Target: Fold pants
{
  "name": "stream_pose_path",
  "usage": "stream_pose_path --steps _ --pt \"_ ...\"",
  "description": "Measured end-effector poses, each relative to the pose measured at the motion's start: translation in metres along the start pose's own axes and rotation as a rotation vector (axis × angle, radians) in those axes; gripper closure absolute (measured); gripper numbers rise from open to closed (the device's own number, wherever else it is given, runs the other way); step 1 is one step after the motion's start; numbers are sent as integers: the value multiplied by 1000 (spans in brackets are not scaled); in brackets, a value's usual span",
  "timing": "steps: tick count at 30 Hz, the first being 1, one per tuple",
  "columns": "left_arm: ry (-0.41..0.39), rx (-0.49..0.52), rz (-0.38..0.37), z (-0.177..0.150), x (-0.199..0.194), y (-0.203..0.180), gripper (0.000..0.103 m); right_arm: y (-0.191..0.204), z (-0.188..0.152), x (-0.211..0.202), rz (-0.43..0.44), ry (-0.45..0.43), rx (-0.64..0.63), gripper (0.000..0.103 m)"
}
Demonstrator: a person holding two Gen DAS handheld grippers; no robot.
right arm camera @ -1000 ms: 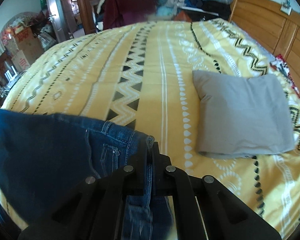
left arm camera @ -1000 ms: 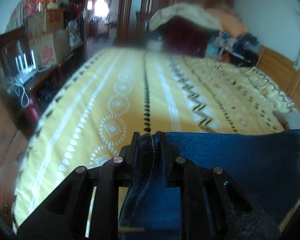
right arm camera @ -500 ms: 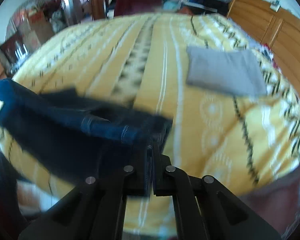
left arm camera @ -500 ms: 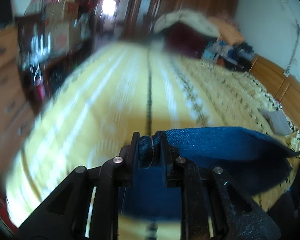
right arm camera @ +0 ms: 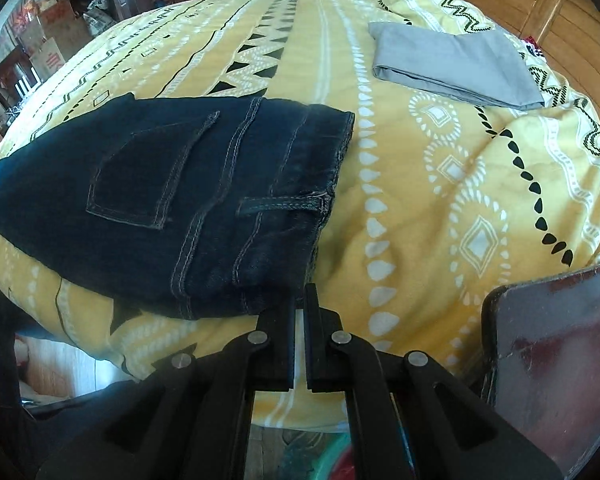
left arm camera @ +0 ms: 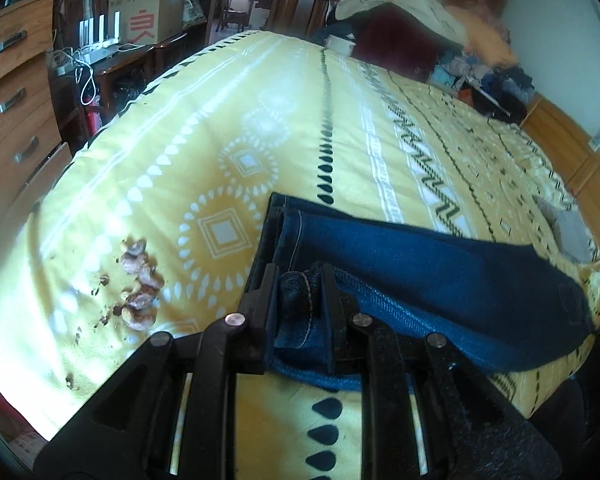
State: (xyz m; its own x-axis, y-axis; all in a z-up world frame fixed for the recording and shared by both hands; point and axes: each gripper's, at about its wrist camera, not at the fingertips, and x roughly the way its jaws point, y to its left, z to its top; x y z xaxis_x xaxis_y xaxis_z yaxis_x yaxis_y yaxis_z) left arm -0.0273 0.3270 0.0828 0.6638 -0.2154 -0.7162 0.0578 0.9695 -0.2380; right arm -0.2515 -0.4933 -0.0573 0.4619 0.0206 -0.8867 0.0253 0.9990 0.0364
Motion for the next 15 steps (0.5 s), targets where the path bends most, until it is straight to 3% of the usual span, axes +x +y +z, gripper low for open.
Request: stream_pose_path --steps 4,8,12,15 --pt "23 -7 15 -12 3 9 82 -15 -13 16 -47 52 44 103" --pt "30 -40 17 -19 3 17 80 7 -13 -25 -83 -53 21 102" --pt "4 -77 11 -21 -2 24 74 63 6 -44 16 -135 -27 100" --pt "-28 -91 13 -20 -12 24 71 121 25 -37 115 -137 -113 89"
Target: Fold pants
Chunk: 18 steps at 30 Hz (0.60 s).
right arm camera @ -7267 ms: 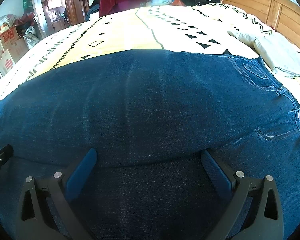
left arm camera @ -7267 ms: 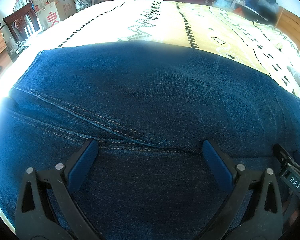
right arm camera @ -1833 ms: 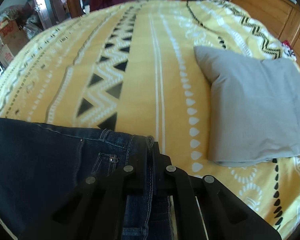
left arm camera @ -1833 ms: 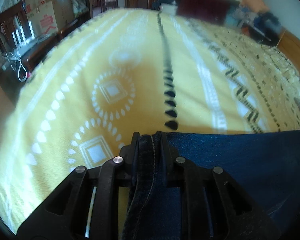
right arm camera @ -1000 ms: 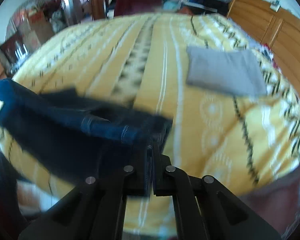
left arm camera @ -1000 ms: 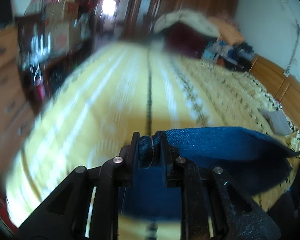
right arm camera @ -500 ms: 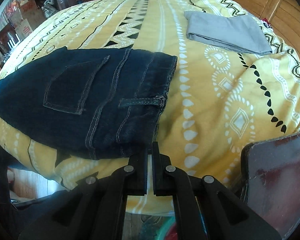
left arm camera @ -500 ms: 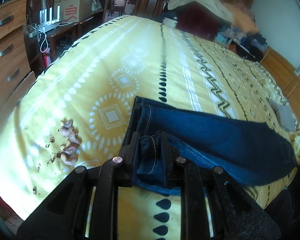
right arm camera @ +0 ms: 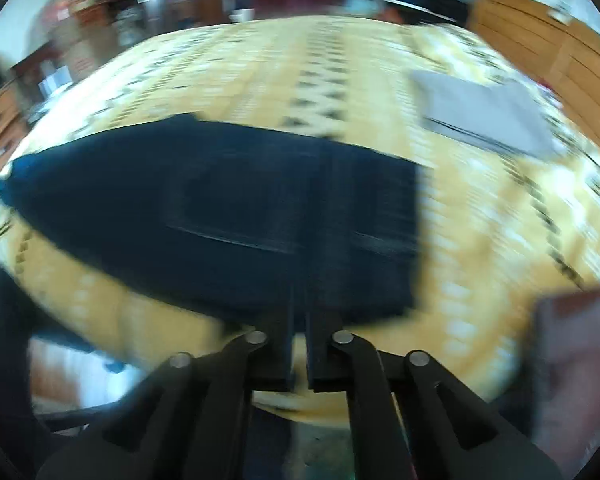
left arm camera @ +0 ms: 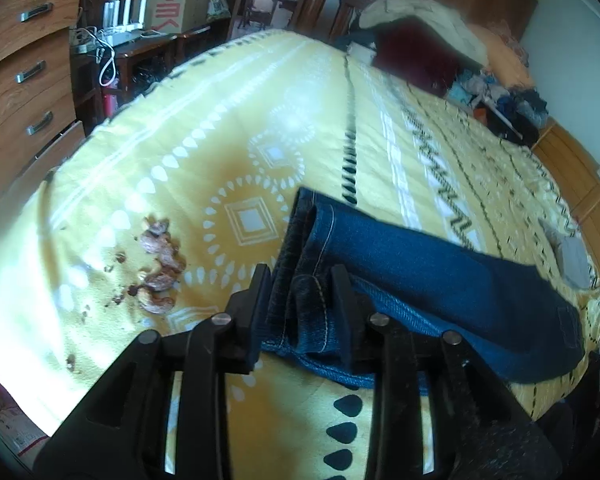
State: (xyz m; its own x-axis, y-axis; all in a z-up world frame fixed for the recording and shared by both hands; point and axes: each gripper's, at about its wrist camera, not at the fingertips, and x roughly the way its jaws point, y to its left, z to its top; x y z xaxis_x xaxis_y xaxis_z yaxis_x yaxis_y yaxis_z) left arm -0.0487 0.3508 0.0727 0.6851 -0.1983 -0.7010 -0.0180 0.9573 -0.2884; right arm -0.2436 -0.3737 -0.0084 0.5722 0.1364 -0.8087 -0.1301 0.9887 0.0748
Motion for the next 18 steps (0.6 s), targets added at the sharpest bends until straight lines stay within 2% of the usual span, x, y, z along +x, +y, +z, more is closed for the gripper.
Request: stream_pose_path --steps 2,5,8,11,13,14,17,18 --pt "-44 -10 6 2 -14 3 72 45 16 16 71 8 -72 70" --pt "-111 -72 44 6 -39 18 72 110 40 36 175 20 -172 68" --pt "-169 -95 26 1 -64 23 72 174 67 51 282 17 -255 67" --pt "-169 -96 -57 -10 -72 8 70 231 96 64 358 11 -335 66" --pt "-140 -142 -154 -21 -66 -2 59 268 119 70 413 9 -373 65" --pt "-135 -160 -192 -29 -62 -9 57 291 135 75 445 9 -395 61" --pt "-123 -231 -275 -48 -47 -21 53 354 180 93 524 9 -457 58" --pt "-120 -248 -282 -50 -44 -24 53 375 193 100 540 12 -468 56"
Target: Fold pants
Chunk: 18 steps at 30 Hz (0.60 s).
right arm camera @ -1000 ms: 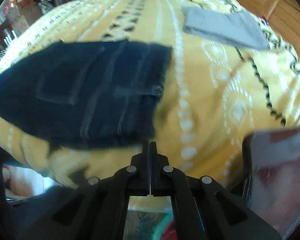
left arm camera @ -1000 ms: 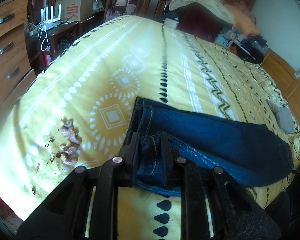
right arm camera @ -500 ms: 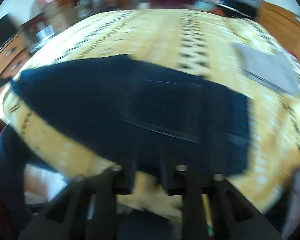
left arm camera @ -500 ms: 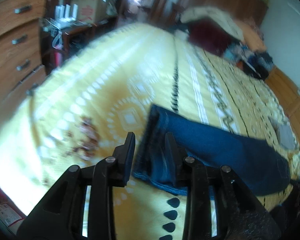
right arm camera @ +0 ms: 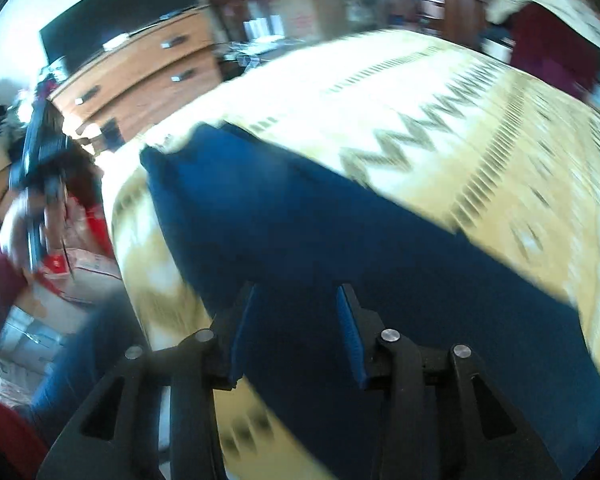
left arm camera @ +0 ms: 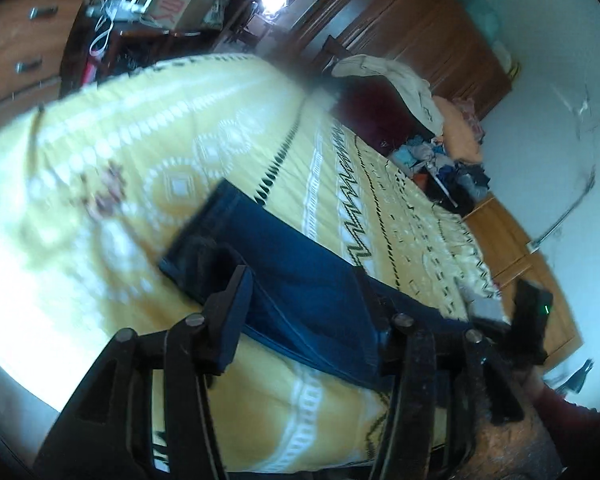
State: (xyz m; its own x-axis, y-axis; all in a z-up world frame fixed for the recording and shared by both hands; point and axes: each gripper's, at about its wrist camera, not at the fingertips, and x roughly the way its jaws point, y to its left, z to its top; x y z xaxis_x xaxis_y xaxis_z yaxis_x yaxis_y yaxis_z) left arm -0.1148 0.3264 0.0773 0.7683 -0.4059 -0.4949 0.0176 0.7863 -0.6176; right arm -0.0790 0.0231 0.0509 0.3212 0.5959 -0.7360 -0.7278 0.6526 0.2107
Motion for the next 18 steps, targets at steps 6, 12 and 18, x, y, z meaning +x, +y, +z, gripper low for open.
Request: stream_pose_path --steps 6,12,18 --pt "-4 -101 25 -10 16 7 53 29 125 113 131 69 -88 51" --pt "-8 -176 85 -16 20 18 53 55 181 213 203 190 -209 50" --pt "-53 -147 140 -10 25 13 53 76 182 253 256 277 -294 50"
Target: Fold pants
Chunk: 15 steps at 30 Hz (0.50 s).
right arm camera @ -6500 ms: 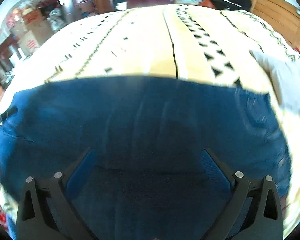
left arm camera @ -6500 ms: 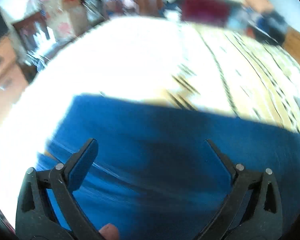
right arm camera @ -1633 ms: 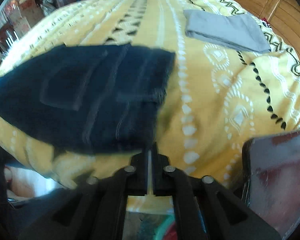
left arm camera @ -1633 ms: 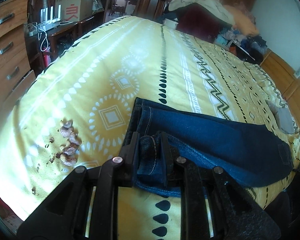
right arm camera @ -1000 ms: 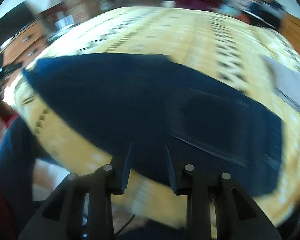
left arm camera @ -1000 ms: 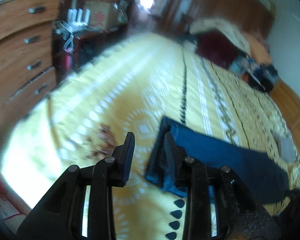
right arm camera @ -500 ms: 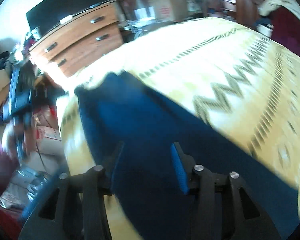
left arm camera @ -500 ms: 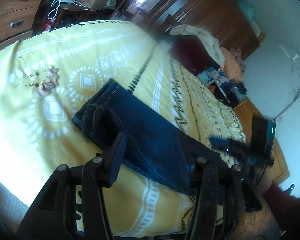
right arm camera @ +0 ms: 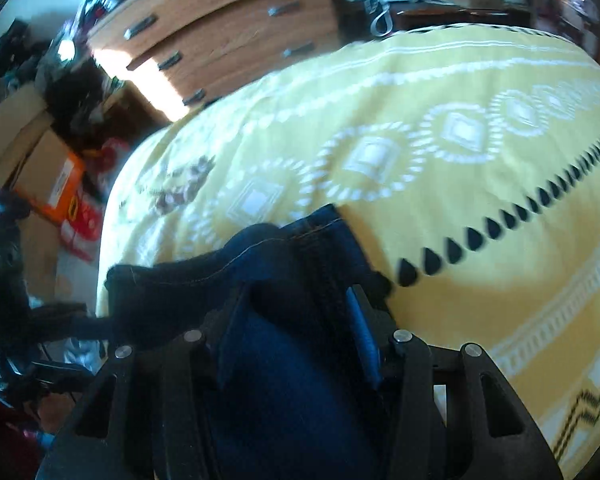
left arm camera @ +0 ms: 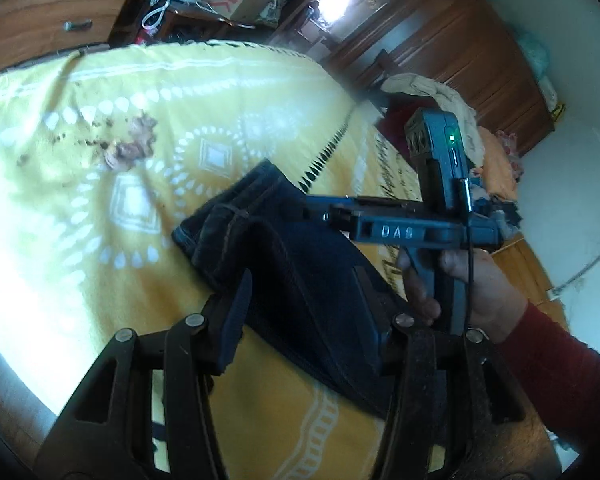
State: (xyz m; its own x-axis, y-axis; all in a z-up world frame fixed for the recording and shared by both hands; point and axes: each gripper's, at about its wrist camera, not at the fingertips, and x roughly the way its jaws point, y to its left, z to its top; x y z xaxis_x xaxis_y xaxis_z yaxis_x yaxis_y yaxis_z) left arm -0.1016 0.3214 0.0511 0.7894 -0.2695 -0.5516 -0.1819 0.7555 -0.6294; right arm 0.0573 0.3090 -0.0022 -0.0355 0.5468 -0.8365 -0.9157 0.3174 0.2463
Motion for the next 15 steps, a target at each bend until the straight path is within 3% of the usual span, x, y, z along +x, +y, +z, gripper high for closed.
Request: stream_pose_path --steps 1,3,4,6,9,12,15 --pt "-8 2 33 1 4 2 55 0 -1 5 -13 11 -7 53" --pt "-14 1 68 2 12 5 61 0 -1 9 -35 10 -5 85" --pt "-13 -3 81 2 14 7 77 -1 -1 8 -30 6 6 98" --pt "-4 -22 85 5 17 10 97 1 -3 -2 -25 -23 10 99" --pt "-64 18 6 14 3 -5 98 9 -1 -35 -45 -104 -6 100" --pt "-239 168 -94 15 -36 -31 98 13 -4 -87 -58 -243 -6 100" --pt "-250 156 -111 8 -39 -19 98 8 -5 -97 -65 -272 7 100"
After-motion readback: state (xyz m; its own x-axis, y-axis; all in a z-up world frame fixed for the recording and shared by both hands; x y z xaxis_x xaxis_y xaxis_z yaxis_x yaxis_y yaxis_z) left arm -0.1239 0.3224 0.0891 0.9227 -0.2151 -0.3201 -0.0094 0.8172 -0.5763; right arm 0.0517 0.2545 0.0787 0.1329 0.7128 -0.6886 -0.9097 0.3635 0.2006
